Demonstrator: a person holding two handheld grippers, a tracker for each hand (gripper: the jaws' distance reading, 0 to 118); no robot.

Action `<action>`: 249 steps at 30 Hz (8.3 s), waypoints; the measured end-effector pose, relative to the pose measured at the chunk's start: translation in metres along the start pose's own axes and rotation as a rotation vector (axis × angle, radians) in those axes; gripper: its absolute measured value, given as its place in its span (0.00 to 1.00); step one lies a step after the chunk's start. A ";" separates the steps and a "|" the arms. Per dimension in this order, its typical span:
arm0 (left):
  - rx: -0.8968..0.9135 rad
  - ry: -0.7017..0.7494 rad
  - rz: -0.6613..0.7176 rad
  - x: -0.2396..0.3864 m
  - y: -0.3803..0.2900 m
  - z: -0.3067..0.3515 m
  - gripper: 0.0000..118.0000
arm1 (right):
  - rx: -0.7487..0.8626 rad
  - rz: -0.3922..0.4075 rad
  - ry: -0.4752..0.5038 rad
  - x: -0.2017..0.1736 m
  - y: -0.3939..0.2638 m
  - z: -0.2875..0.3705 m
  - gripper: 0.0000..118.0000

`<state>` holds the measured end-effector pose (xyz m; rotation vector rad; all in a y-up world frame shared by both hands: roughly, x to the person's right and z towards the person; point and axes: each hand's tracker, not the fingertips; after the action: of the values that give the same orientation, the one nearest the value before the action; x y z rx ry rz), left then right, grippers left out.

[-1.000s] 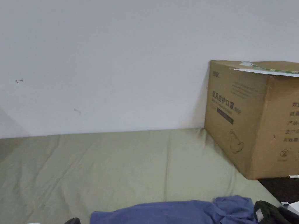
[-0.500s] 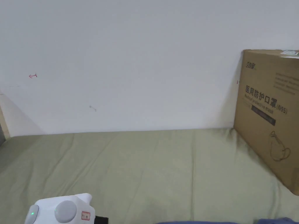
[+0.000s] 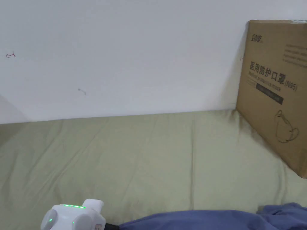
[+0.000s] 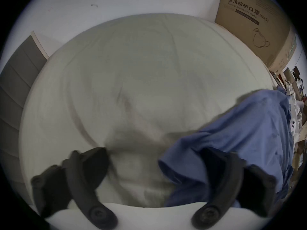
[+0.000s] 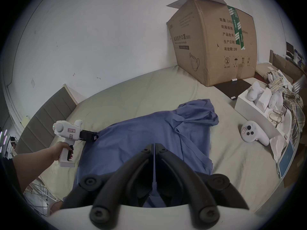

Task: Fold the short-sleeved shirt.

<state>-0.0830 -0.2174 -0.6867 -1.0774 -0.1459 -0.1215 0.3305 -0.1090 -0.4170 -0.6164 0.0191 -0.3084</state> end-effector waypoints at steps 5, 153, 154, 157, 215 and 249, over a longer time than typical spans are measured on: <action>0.066 -0.006 -0.033 0.007 -0.004 0.030 0.06 | 0.003 -0.080 0.034 0.027 0.006 0.009 0.01; 0.463 -0.050 0.151 -0.023 -0.260 0.364 0.00 | 0.421 0.269 0.099 -0.080 -0.028 0.197 0.04; 0.277 -0.115 0.164 -0.034 -0.251 0.350 0.00 | 0.410 0.271 0.103 -0.079 -0.029 0.198 0.04; 0.040 -0.197 0.249 -0.060 -0.259 0.298 0.00 | 0.316 0.264 0.123 -0.074 -0.033 0.188 0.04; 0.230 -0.108 0.324 -0.057 -0.205 0.251 0.05 | -0.296 -0.178 0.011 0.077 0.035 0.038 0.09; 0.833 0.039 0.212 0.025 -0.298 0.331 0.00 | 0.344 0.006 -0.104 -0.009 -0.061 0.112 0.00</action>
<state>-0.1283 -0.0658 -0.2697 -0.2546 -0.0357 0.1074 0.3172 -0.0903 -0.2910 -0.2906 -0.1295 -0.2659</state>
